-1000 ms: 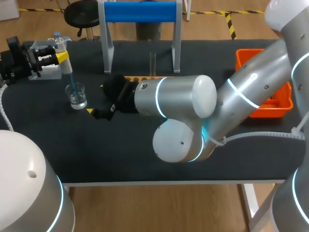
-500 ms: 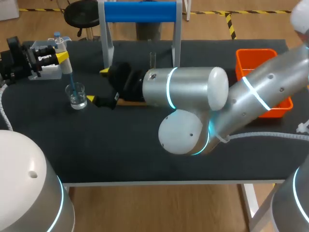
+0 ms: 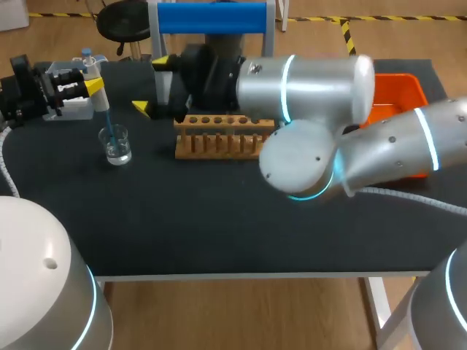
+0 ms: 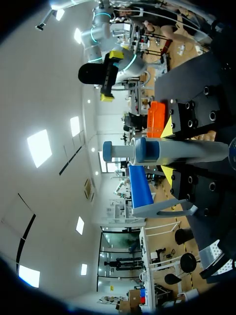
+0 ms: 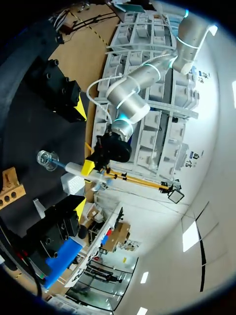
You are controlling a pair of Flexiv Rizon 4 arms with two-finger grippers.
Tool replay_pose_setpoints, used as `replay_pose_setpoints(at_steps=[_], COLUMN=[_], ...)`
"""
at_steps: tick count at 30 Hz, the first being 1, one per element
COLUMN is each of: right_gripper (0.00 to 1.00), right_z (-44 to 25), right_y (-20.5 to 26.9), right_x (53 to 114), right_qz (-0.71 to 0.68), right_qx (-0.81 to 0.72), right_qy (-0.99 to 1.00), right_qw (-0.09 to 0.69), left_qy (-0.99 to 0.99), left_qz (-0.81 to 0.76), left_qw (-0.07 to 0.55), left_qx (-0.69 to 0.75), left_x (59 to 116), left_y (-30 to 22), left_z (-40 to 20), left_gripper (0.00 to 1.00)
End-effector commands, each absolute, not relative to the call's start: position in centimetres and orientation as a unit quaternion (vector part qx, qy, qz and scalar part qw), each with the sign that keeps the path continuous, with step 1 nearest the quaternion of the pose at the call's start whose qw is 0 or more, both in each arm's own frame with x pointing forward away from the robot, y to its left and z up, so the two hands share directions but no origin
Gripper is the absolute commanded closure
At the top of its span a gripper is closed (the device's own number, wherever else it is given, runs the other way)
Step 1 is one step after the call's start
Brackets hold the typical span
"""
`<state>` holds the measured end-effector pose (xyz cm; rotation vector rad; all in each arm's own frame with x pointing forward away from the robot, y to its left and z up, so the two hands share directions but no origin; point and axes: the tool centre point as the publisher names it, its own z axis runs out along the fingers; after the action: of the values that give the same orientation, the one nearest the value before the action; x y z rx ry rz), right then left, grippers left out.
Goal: Invert the test tube, pick up the pipette, mount the tip to pipette, aspirate from beaker and dispense into the tube, eject the tip, return the pipette, and cap with the stopper.
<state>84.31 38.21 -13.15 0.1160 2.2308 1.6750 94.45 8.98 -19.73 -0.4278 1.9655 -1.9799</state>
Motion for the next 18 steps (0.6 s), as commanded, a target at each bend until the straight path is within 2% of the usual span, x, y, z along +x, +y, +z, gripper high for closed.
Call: replay_pose_setpoints(at_steps=[1,3,4,5,6,8,9,10,18], right_gripper=[0.06,0.24,0.44,0.55,0.65,0.75,0.93,1.0,1.0], right_z=[-12.4,-11.9,-11.6,-11.4,-11.2,-10.8,-10.7,-10.5,-9.8], right_y=[38.1,38.6,38.9,39.1,39.4,40.0,40.2,40.5,43.1], right_x=[84.9,85.1,85.2,85.3,85.4,85.6,85.7,85.8,87.1], right_qz=[0.599,0.601,0.602,0.601,0.604,0.604,0.604,0.606,0.617], right_qx=[-0.123,-0.134,-0.138,-0.142,-0.146,-0.152,-0.156,-0.159,-0.183], right_qy=[0.79,0.786,0.785,0.784,0.781,0.78,0.778,0.776,0.759], right_qw=[-0.046,-0.054,-0.056,-0.057,-0.064,-0.068,-0.072,-0.074,-0.097], left_qy=[0.687,0.687,0.687,0.687,0.687,0.687,0.687,0.687,0.687], left_qz=[-0.693,-0.693,-0.693,-0.693,-0.693,-0.693,-0.693,-0.693,-0.693], left_qw=[0.16,0.16,0.16,0.16,0.16,0.16,0.16,0.16,0.16], left_qx=[-0.15,-0.15,-0.15,-0.15,-0.15,-0.15,-0.15,-0.15,-0.15], left_x=[94.5,94.5,94.5,94.5,94.5,94.5,94.5,94.5,94.5], left_y=[9.0,9.0,9.0,9.0,9.0,9.0,9.0,9.0,9.0], left_z=[-19.8,-19.8,-19.8,-19.8,-19.8,-19.8,-19.8,-19.8,-19.8], left_gripper=[1.0,1.0,1.0,1.0,1.0,1.0,1.0,1.0,1.0])
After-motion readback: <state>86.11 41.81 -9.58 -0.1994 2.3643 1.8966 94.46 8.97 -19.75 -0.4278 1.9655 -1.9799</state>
